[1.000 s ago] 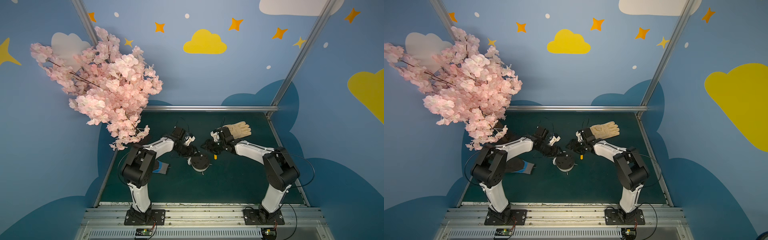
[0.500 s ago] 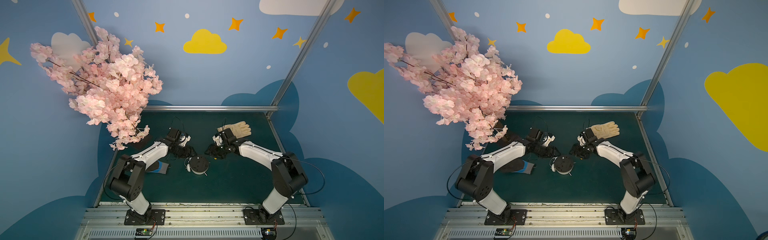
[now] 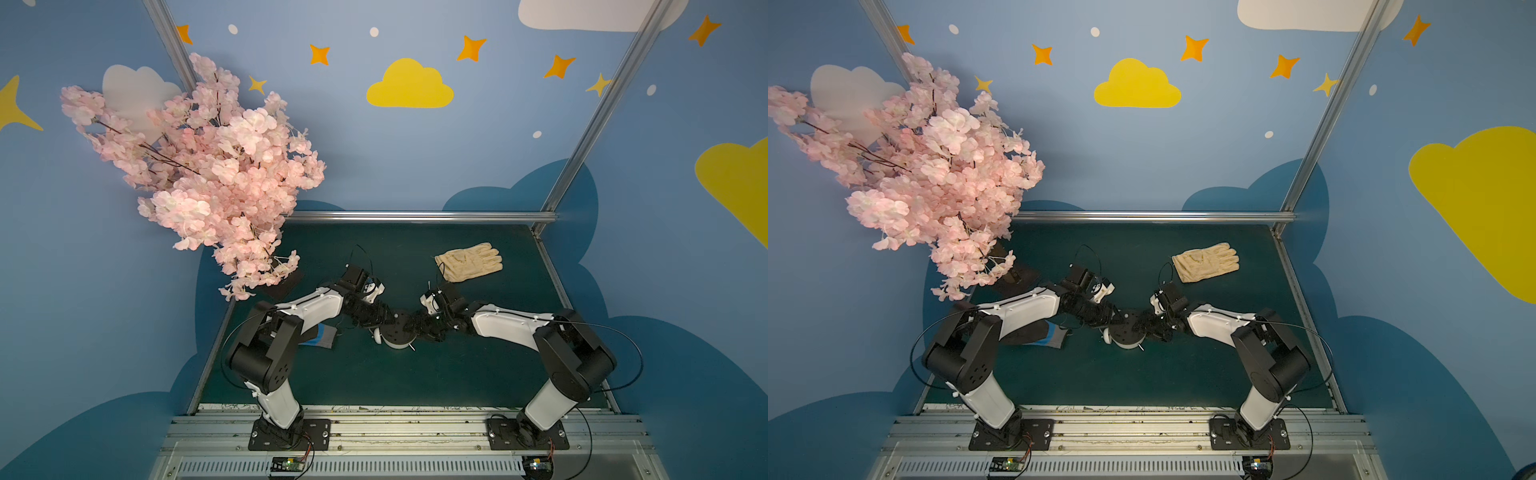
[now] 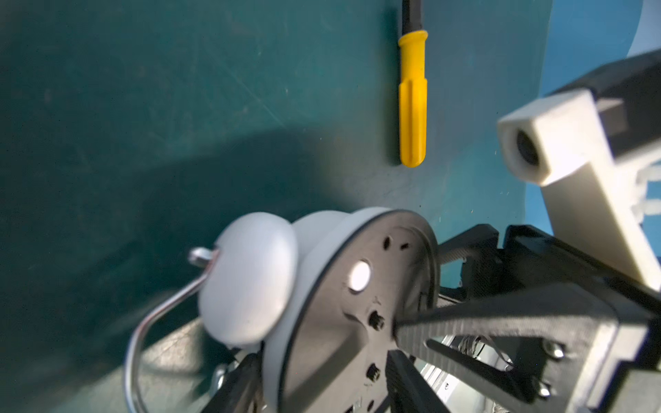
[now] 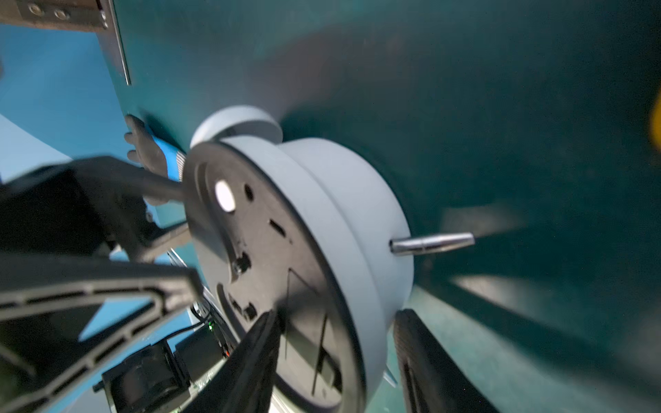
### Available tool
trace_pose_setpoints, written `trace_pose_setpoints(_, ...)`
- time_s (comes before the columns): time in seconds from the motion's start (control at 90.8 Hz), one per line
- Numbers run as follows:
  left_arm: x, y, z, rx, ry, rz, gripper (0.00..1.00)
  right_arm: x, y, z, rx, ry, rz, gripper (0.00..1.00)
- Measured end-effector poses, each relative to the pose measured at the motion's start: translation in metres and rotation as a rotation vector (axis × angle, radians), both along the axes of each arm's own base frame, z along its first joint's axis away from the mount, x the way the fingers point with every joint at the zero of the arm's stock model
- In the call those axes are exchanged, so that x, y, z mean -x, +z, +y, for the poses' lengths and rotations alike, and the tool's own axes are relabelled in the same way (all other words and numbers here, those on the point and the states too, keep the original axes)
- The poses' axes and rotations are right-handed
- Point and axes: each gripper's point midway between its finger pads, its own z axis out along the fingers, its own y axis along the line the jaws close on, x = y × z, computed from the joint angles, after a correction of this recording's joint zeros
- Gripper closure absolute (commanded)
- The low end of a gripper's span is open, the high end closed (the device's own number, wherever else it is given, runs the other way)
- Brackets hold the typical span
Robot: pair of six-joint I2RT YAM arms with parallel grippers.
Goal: Remove the battery from the alarm
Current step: Adjust the alarm at the center of the board, then remove the cover from the alarm.
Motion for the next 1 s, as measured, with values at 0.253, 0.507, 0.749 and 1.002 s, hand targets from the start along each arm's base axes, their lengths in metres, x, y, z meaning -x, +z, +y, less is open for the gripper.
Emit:
trace_pose_setpoints(0.253, 0.000, -0.001, 0.017, -0.039, 0.097, 0.006, 0.38, -0.051, 0.016, 0.021, -0.009, 0.049, -0.093, 0.42)
trace_pose_setpoints(0.507, -0.012, 0.014, 0.024, -0.084, 0.106, -0.078, 0.29, -0.047, 0.025, 0.000, 0.114, 0.150, -0.176, 0.33)
trace_pose_setpoints(0.749, -0.016, 0.047, 0.039, -0.176, 0.066, -0.269, 0.27, -0.042, 0.066, -0.014, 0.288, 0.189, -0.476, 0.44)
trace_pose_setpoints(1.002, -0.013, 0.018, 0.032, -0.274, -0.002, -0.255, 0.33, -0.037, 0.032, -0.019, 0.445, 0.222, -0.597, 0.50)
